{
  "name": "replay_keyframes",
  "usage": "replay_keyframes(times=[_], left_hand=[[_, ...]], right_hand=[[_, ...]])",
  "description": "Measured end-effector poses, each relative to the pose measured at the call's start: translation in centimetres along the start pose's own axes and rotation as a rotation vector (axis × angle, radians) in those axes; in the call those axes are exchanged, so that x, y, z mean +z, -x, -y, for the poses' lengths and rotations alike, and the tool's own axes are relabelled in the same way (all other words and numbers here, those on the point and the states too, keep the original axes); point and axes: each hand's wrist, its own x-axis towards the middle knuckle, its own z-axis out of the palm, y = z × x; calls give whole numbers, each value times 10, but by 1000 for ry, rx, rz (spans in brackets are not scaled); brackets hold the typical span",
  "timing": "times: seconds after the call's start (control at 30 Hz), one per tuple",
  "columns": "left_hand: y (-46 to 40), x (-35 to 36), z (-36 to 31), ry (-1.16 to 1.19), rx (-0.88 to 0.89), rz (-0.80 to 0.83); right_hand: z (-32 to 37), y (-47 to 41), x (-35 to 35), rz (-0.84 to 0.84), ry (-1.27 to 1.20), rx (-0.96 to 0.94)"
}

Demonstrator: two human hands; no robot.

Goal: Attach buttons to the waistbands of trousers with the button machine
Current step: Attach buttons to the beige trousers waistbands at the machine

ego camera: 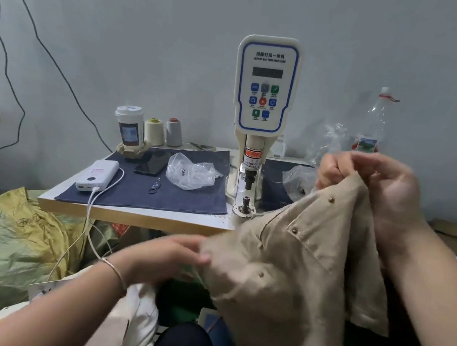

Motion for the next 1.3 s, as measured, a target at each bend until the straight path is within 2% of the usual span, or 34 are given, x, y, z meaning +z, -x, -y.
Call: replay_keyframes(times=[0.13,0.2,0.3,0.4,0.47,0.57,0.6,0.67,0.73,0.8,0.87,0.93,0.97,1.0,1.03,1.1,1.2,1.3], left_hand=[[36,-59,-16,194,85,-141],[54,-78,-16,273,83,-110],[64,-88,-14,310,83,-84],[60,-86,-17,227,124,-184],[58,-83,-23,159,169,-274],[61,-71,-35,135,240,-287],[60,-63,-39,111,251,-243],[57,-43,-48,31,271,-145],[53,-25,-56,-49,299,-114],[51,-16,-65,-121,306,-162],[52,-15,-72,-178,319,-223],[54,-17,-76,-192,349,-258],[54,-16,-79,-186,378,-267],[54,-14,-80,-170,412,-268],[53,-11,-81,-154,442,-266],[49,-6,-84,-131,506,-277],[44,-6,-88,-54,587,-375],[46,-28,-87,66,582,-500]], right_hand=[[4,4,-28,-82,452,306],[-11,5,-37,-40,649,503],[-45,2,-34,198,1066,744],[-71,-6,-27,492,1423,946],[-88,-5,-31,550,1488,1089],[-124,13,-35,435,1425,1181],[-142,21,-36,366,1389,1151],[-178,37,-33,268,1261,963],[-208,47,-18,223,1156,655],[-226,49,2,128,1125,328],[-233,46,21,-71,1109,69],[-230,38,31,-284,1234,-162],[-227,34,30,-397,1302,-213],[-224,30,29,-509,1341,-184],[-221,27,28,-595,1343,-59],[-224,28,22,-638,1315,333],[-229,38,4,-456,1262,812],[-199,38,-18,-314,1076,1067]])
